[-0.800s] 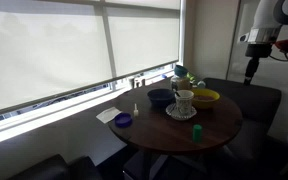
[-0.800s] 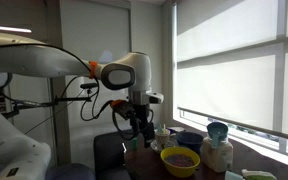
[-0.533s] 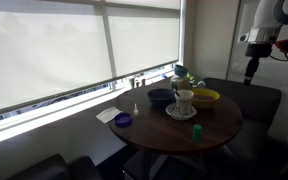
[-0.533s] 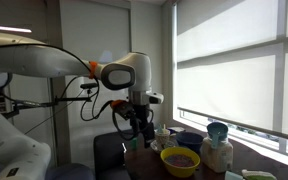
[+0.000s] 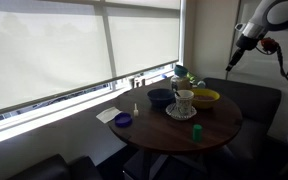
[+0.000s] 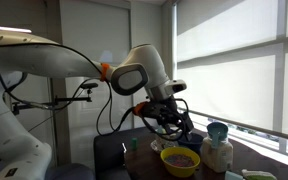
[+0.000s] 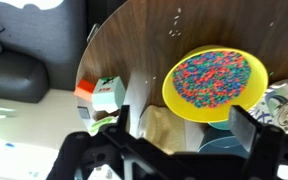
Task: Pick up the light blue object and put it on the green cylindrical block
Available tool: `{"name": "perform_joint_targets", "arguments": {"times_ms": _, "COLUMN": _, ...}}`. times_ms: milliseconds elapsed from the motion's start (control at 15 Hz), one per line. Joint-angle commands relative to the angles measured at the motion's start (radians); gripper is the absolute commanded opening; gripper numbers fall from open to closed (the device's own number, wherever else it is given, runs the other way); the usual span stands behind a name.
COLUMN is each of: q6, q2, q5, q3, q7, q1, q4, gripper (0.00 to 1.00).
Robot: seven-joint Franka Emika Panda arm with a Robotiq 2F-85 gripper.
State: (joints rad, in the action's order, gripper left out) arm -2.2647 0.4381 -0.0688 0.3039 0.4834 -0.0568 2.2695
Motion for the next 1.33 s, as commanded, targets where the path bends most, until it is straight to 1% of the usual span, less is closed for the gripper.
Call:
{"name": "perform_joint_targets", "arguments": {"times_ms": 0, "q6": 0.016, "q2": -0.209, "q5": 0.147, "q3": 0.123, "q7": 0.267, "q1": 0.062, "q4": -0.208, "gripper": 1.0}}
{"name": "perform_joint_targets", "arguments": {"times_ms": 67, "q6": 0.068, "q2": -0.259, "q5": 0.198, "q3": 0.195, "q7": 0.343, "q1": 0.121, "q4": -0.268, "gripper": 1.0}}
{"name": "perform_joint_targets", "arguments": {"times_ms": 133, "q6": 0.115, "q2": -0.302, "q5": 0.254, "q3": 0.234, "q7": 0.423, "q1": 0.141, "q4": -0.317, "gripper": 1.0}}
{"name": "perform_joint_targets", "arguments": {"times_ms": 200, "q6": 0.157, "q2": -0.376, "q5": 0.299, "q3": 0.254, "q7": 0.493, "q1": 0.121, "q4": -0.377, "gripper": 1.0}}
{"name": "perform_joint_targets", "arguments": {"times_ms": 267, "q6": 0.197, "q2": -0.432, "q5": 0.345, "q3": 0.21, "q7": 0.546, "q1": 0.044, "q4": -0.423, "gripper": 1.0}}
{"name": "perform_joint_targets", "arguments": {"times_ms": 333, "q6": 0.218, "q2": -0.494, "q5": 0.35, "q3": 0.284, "q7": 0.567, "q1": 0.096, "q4": -0.477, "gripper": 1.0}}
{"name": "perform_joint_targets", "arguments": {"times_ms": 400, "q6": 0.228, "q2": -0.55, "q5": 0.366, "q3": 0.191, "q7": 0.593, "q1": -0.025, "q4": -0.519, "gripper": 1.0}}
{"name": "perform_joint_targets", "arguments": {"times_ms": 467, "q6": 0.232, "q2": -0.61, "q5": 0.381, "q3": 0.176, "q7": 0.605, "q1": -0.059, "q4": -0.571, "gripper": 1.0}}
{"name": "perform_joint_targets", "arguments": {"times_ms": 600, "q6": 0.188, "q2": -0.716, "q5": 0.403, "q3": 0.111, "q7": 0.573, "q1": -0.145, "q4": -0.662, "gripper": 1.0}}
{"name": "perform_joint_targets", "arguments": {"times_ms": 733, "q6": 0.182, "q2": -0.784, "q5": 0.411, "q3": 0.038, "q7": 0.55, "q1": -0.209, "q4": -0.729, "gripper": 1.0}}
{"name": "perform_joint_targets", "arguments": {"times_ms": 800, "q6": 0.18, "q2": -0.806, "q5": 0.405, "q3": 0.007, "q7": 0.54, "q1": -0.234, "q4": -0.752, "gripper": 1.0}}
{"name": "perform_joint_targets", "arguments": {"times_ms": 933, "q6": 0.185, "q2": -0.846, "q5": 0.382, "q3": -0.043, "q7": 0.471, "q1": -0.26, "q4": -0.806, "gripper": 1.0}}
{"name": "perform_joint_targets", "arguments": {"times_ms": 1067, "q6": 0.184, "q2": -0.83, "q5": 0.385, "q3": -0.084, "q7": 0.421, "q1": -0.277, "q4": -0.804, "gripper": 1.0}}
{"name": "perform_joint_targets", "arguments": {"times_ms": 1267, "q6": 0.164, "q2": -0.79, "q5": 0.357, "q3": -0.106, "q7": 0.346, "q1": -0.276, "q4": -0.761, "gripper": 1.0}}
